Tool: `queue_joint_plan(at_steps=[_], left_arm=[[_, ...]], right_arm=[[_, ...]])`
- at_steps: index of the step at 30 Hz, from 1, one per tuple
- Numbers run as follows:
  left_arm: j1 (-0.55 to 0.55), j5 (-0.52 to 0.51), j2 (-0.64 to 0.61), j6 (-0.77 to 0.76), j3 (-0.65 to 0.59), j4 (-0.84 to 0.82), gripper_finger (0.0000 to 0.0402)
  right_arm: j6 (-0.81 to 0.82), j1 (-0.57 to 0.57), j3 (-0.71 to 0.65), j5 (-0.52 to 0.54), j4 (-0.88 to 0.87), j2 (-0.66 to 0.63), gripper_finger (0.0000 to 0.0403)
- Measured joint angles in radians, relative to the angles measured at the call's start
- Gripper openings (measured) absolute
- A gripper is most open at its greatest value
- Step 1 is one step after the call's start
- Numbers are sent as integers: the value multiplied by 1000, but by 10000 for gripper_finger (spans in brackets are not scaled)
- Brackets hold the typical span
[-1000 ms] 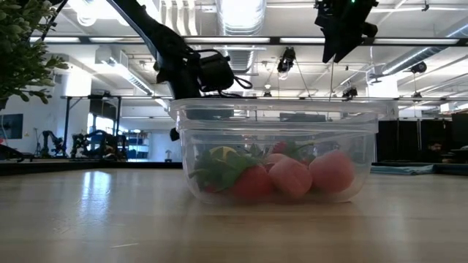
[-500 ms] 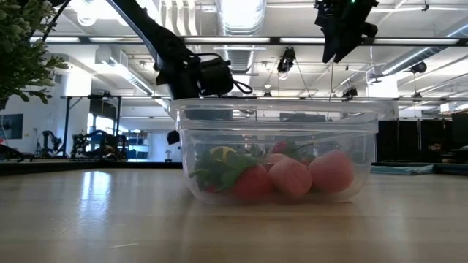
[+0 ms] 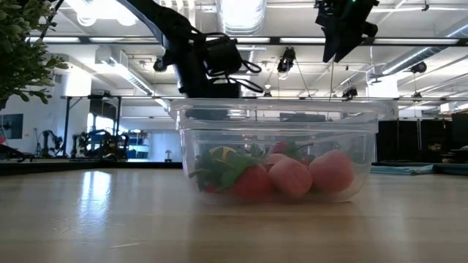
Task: Pick and placing Produce into tupperware
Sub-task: Put the banana into the transparent bin
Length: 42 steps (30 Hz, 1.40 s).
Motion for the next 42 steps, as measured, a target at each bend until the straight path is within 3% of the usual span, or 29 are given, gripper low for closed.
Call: queue_joint_plan(at_steps=[5,10,23,29,35,42], left_arm=[[-2,-6,1,-1,-17,12,170],[-2,-103,5,-26,-29,16,170],[-2,-72,14,-29,-35,14,177],[-3,-152,13,-49,-22,78,187],[-2,-154,15,-56,-20,113,187],[-2,-124,15,-158,-25,119,187]], right_arm=[[0,14,0,-1,-1,-8,224],[0,25,0,-15,-5,-12,224],[0,27,0,-16,-8,-12,224],[5,27,0,-16,-8,-12,224],[11,27,0,-16,-8,-12,224],[11,27,0,-16,-8,-12,224]])
